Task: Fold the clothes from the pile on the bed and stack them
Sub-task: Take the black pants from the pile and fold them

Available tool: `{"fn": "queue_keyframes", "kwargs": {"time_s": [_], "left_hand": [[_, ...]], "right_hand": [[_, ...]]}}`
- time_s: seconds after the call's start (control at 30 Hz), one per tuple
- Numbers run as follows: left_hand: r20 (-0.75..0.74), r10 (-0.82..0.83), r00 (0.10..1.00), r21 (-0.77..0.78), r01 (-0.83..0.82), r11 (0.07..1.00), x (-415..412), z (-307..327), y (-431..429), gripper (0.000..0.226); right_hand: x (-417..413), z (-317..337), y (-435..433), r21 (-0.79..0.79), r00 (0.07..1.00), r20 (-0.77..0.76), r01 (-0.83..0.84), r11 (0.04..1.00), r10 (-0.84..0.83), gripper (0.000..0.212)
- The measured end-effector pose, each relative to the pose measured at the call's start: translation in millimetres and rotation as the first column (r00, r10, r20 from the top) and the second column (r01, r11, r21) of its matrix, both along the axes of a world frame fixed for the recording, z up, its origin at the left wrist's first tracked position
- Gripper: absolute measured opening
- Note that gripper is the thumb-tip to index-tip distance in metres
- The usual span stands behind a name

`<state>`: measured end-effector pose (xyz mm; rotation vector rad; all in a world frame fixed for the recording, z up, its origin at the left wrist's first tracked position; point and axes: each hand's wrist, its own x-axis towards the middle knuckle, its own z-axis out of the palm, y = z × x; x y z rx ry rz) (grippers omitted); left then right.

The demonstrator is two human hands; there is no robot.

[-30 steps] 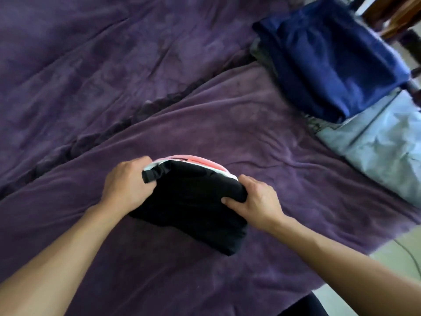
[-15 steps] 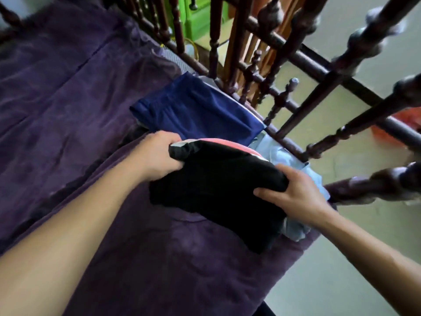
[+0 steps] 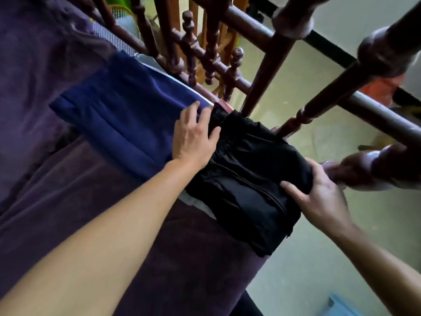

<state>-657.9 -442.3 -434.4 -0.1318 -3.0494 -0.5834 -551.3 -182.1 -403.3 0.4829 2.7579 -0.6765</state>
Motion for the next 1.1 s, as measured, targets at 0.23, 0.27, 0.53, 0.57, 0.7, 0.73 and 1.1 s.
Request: {"fn": "queue_keyframes", "kwargs": {"time_s": [0.23,0.27,0.53,0.57,0.7,0.73,1.1], "left_hand": [[0.182,-0.307,0.934,-0.205,0.341,0.917,34,-51,-12,0.062],[0.196,-0.287,0.938,-0.199,0.325,0.925,37,-58,-13,0.063],[0.319,-0.254,0.913,-0.259,0.342,0.904,51,-60,3,0.063],[0.342,-0.244,0.908,-0.245,0.337,0.909,57,-52,2,0.061],[0.320,-0.179,0.930,-0.176,0.244,0.954,117,-8,-14,0.051],[0.310,-0.156,0.938,-0.159,0.213,0.964,138,2,-22,0.046],[0.515,0.255,0.819,-0.124,-0.224,0.967,435,64,-146,0.032]], "right_hand": [[12,-26,-54,0.347,0.821,-0.249,-0.419,0.839,0.513,0.078],[16,-39,-53,0.362,0.837,-0.112,-0.467,0.807,0.535,0.082],[29,-100,-23,0.396,0.867,0.085,-0.481,0.782,0.490,0.088],[29,-100,-23,0.399,0.871,0.084,-0.474,0.785,0.484,0.088],[29,-82,-29,0.407,0.877,0.135,-0.473,0.782,0.460,0.088],[30,-76,-33,0.418,0.874,0.151,-0.480,0.771,0.462,0.088],[171,19,-169,0.376,0.717,0.016,-0.650,0.661,0.697,0.039]]}}
